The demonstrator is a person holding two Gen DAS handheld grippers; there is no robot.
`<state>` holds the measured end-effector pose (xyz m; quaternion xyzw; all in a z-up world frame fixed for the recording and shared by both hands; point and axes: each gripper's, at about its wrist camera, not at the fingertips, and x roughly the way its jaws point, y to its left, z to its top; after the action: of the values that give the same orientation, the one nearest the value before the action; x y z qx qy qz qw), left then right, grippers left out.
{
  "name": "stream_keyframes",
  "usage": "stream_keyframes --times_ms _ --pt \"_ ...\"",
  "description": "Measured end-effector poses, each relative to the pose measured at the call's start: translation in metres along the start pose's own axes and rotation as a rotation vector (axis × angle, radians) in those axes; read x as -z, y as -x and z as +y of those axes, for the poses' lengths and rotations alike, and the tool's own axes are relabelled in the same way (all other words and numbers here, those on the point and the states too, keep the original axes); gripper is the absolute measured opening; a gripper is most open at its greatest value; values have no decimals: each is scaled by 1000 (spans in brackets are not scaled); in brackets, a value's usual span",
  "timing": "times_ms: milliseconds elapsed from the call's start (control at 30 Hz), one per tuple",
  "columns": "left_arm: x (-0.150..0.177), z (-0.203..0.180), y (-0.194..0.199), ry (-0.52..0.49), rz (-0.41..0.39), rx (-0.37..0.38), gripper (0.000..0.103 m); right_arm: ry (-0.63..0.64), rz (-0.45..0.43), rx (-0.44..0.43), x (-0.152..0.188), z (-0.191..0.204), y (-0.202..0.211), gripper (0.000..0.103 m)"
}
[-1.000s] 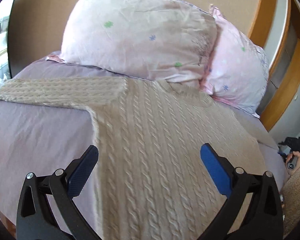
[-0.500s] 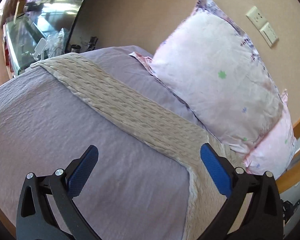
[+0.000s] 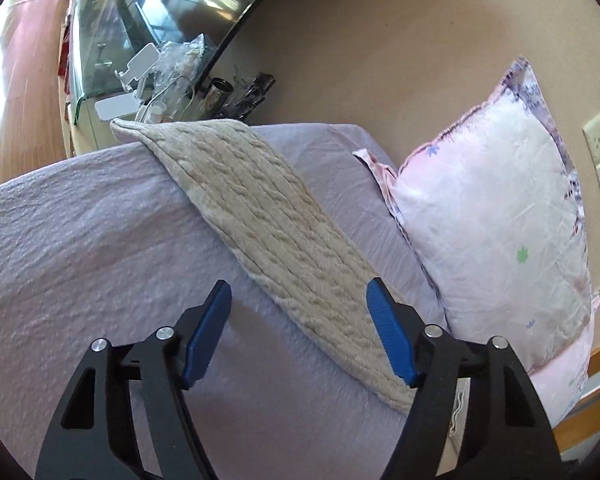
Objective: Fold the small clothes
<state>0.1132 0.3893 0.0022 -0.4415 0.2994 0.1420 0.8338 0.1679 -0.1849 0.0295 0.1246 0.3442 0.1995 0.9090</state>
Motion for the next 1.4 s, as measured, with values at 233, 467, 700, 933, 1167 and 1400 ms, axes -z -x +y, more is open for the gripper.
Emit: stream_keyframes --times_ms 233,467,700,933,1167,1400 --pt "-39 37 -11 203 -15 0 31 -112 -67 75 10 -54 36 71" --pt "-29 -85 10 -134 -90 46 8 -110 -109 94 10 -73 59 74" --pt "189 -302 -12 -819 231 449 14 -196 -115 42 9 -97 56 79" --pt "321 -301 -13 -1183 426 427 63 -351 5 57 22 -144 33 68" --pt "215 -211 23 -934 261 240 86 -471 107 73 11 -167 -14 42" --pt "187 -119 31 -691 371 152 86 -410 89 128 -3 -153 -42 10"
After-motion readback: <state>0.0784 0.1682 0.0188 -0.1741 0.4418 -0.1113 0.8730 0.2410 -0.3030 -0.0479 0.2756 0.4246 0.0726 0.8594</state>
